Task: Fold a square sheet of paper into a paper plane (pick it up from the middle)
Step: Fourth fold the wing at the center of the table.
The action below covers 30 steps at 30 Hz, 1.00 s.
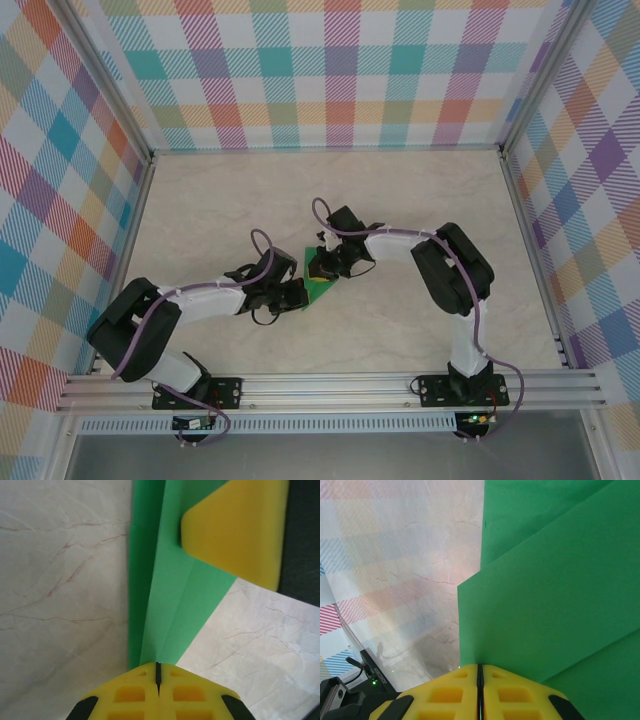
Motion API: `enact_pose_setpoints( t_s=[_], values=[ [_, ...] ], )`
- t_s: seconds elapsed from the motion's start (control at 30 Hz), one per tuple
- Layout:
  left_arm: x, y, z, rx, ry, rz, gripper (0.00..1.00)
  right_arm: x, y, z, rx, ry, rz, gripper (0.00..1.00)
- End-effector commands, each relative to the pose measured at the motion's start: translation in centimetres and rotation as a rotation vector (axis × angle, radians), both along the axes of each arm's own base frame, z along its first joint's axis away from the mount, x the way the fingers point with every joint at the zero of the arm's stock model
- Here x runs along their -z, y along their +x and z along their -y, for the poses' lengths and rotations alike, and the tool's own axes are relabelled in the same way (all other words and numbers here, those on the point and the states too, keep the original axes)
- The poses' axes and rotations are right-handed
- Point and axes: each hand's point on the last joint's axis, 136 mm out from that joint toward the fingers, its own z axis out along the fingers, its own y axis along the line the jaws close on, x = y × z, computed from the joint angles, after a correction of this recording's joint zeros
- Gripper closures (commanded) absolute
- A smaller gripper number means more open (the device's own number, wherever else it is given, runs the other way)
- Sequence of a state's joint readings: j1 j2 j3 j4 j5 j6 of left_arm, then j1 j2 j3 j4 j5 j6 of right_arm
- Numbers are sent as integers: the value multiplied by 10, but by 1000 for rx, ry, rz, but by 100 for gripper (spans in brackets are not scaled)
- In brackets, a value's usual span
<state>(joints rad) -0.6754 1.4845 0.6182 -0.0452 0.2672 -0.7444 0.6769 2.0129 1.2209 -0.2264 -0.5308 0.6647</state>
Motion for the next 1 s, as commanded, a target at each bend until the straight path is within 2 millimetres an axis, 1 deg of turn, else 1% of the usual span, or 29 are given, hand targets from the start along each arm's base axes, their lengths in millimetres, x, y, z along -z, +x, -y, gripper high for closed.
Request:
enact_pose_setpoints(
  t_s=[0.0,0.1,0.27,0.33,0.5,0.6,0.7,0.8,0.97],
  values=[
    [10,0,-6,-25,16,-12,100,7,-7,-3,-39,-4,-21,88],
    [10,-1,-6,-23,9,-14,100,13,-10,-1,-44,-19,-34,88],
    [-2,4,-2,-24,-13,17,100,21,-12,1,-49,-39,-38,88],
    [-4,7,-3,-28,-8,26,100,24,-11,2,-49,-54,-41,89],
    [8,5,-4,-32,10,-2,100,23,-11,0,-54,-51,-40,89],
    [14,3,-6,-39,26,-17,100,17,-10,-1,-58,-38,-27,89],
    [19,-1,-12,-46,51,-32,100,7,-9,-3,-65,-10,-6,89],
    [24,-8,-19,-47,70,-49,100,2,-19,-4,-91,10,-5,88],
    [29,-13,-24,-46,92,-67,100,10,-38,-5,-138,0,-28,88]
  ],
)
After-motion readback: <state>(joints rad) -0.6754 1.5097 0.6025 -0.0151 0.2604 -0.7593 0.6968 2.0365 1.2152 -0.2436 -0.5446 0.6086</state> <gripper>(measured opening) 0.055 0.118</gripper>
